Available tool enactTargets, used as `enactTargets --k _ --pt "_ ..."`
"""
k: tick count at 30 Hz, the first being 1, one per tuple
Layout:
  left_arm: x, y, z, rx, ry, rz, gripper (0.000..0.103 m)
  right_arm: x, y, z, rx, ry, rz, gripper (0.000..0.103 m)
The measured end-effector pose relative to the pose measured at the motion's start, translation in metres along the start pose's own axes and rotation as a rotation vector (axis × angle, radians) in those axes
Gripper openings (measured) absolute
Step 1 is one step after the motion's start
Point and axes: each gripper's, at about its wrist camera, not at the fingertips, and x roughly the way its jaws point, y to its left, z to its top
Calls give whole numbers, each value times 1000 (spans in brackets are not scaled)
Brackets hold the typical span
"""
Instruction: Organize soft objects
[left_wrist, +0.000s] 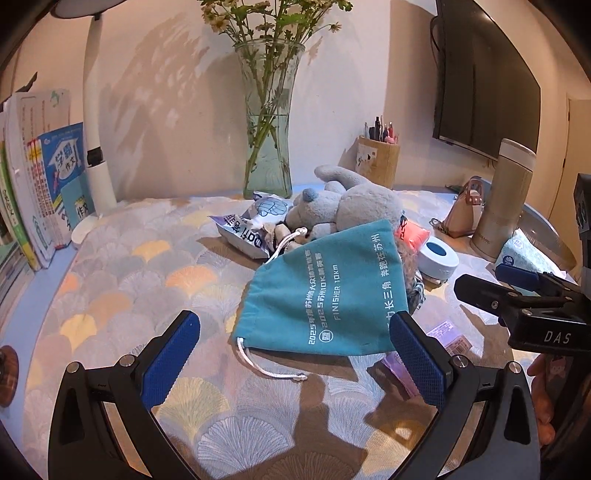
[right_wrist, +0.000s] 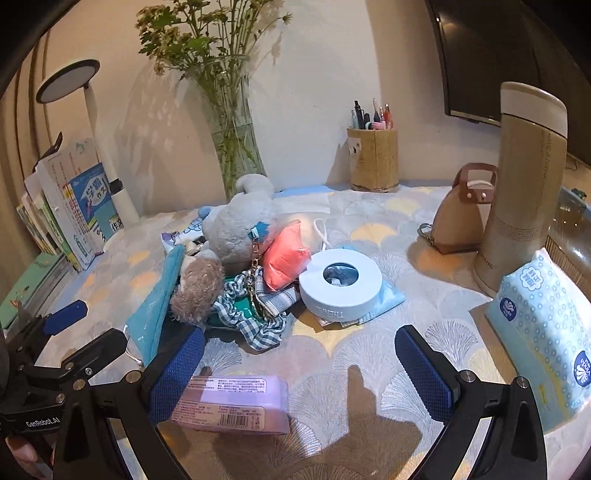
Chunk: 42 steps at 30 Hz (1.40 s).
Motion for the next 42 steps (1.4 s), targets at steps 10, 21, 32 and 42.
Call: enactTargets --k 10,21,32,42 --pt "1 -2 0 10 6 -12 102 2 4 1 -27 9 -6 103" --pt "1 -3 1 14 9 -22 102 3 4 3 -27 16 -3 103" --pt "2 -4 1 14 16 -27 102 6 4 4 -12 26 8 103" --pt "3 -5 0 17 18 -36 102 7 8 3 -42 29 -6 103"
